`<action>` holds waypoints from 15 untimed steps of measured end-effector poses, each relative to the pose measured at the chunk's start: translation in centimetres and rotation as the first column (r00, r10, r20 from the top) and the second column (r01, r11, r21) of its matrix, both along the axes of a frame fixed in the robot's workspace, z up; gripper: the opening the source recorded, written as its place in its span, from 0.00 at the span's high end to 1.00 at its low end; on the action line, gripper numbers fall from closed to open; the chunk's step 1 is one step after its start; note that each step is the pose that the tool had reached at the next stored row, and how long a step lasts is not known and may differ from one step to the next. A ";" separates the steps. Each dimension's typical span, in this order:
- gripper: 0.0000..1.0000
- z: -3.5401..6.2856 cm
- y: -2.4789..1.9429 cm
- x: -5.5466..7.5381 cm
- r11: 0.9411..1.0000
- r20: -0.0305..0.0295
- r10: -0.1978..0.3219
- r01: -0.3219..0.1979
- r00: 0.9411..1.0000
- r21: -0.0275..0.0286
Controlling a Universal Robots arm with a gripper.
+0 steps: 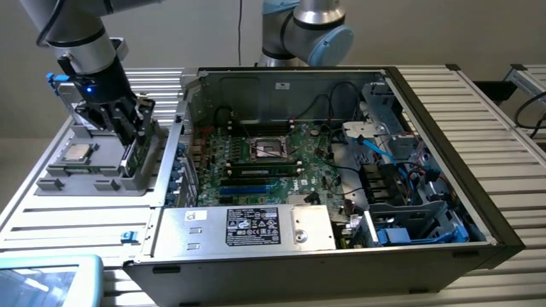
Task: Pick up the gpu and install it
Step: 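Pick up the gpu and move the gpu toward the slot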
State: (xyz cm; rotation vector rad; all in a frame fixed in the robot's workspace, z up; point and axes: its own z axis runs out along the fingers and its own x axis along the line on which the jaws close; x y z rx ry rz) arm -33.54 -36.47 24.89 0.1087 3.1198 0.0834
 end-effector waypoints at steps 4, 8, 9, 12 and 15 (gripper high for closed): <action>0.60 -0.16 0.16 -0.1 1.000 0.000 0.000 0.000 1.000 0.000; 0.60 -0.71 0.16 -0.1 1.000 0.000 0.000 0.000 1.000 0.000; 0.60 -0.73 0.16 -0.1 1.000 0.000 0.000 0.000 1.000 0.000; 0.60 -0.73 0.16 -0.1 1.000 0.000 0.000 0.000 1.000 0.000; 0.62 -0.73 0.16 -0.1 1.000 0.000 0.000 0.000 1.000 0.000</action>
